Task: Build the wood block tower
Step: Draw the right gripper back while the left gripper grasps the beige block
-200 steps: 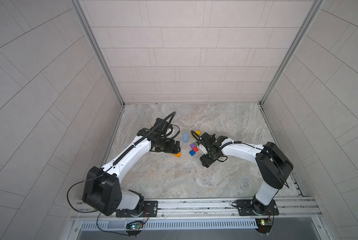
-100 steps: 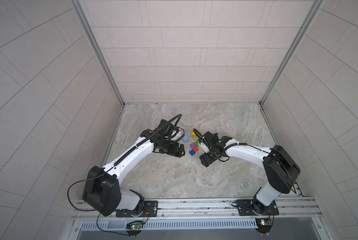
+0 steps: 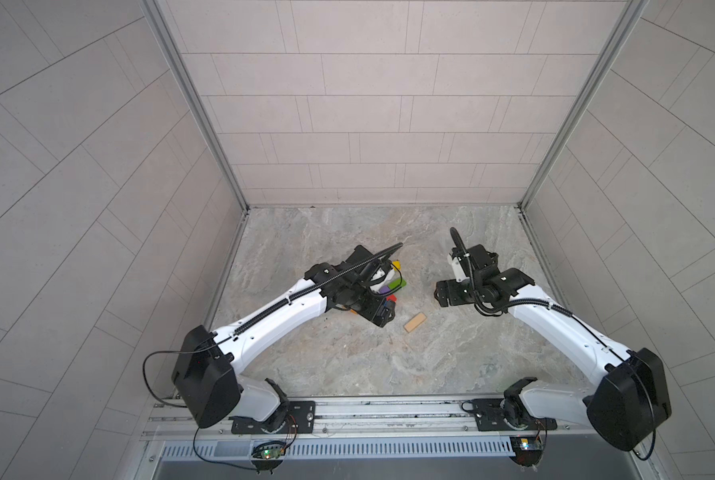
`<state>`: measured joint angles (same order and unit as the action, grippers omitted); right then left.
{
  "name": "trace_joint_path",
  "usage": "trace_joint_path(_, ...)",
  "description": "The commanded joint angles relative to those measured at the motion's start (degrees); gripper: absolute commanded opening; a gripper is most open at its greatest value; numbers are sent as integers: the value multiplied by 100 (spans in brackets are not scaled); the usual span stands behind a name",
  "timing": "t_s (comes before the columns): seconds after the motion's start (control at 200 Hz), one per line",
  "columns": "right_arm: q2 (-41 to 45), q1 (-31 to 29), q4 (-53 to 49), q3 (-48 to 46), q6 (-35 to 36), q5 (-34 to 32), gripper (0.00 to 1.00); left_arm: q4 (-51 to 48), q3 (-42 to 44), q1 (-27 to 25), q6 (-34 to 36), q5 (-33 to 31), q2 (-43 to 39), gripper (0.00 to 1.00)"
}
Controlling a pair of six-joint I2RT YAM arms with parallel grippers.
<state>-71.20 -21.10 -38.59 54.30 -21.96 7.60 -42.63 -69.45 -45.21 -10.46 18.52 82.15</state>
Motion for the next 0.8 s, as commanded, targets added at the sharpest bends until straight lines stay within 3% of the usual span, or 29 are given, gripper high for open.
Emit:
trace_joint_path(0.0,143,335,-78,-213,-402,416,92,313,-273,-183,72,-452,358,89)
trace_joint_path(0.12,241,731,-35,-412,-686,756,91,317,-578,-238,133,-456,991,77)
trace_joint_path(0.335,782,956,277,-982,-1054,650,90,183,-1111,-783,403,-1007,2125,72)
trace_joint_path(0.435,1002,1077,301,-1109,-1031,720,90,159,-1372,-956,401,-1031,2597,64)
trace_joint_path(0.796,1556,1499,370,-1660,-1173,884,90,218,-1984,-1201,387,-1283,3546,63)
